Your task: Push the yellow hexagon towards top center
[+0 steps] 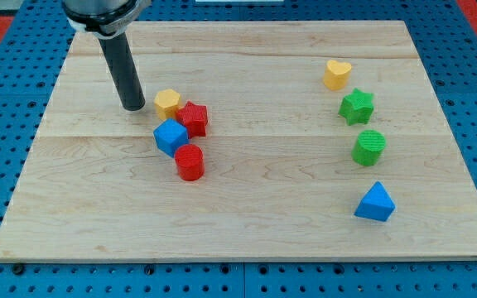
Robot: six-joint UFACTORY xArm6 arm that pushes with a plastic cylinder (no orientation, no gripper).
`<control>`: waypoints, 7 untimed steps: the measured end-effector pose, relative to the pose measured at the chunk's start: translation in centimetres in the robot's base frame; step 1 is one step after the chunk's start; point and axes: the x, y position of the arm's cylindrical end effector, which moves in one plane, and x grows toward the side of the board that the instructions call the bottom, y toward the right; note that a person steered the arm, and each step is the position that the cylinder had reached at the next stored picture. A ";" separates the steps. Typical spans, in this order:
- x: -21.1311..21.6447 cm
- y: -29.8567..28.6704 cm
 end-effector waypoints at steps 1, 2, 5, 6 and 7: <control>-1.1 0.0; -1.5 0.0; -4.1 11.5; -7.4 13.2; -5.2 6.7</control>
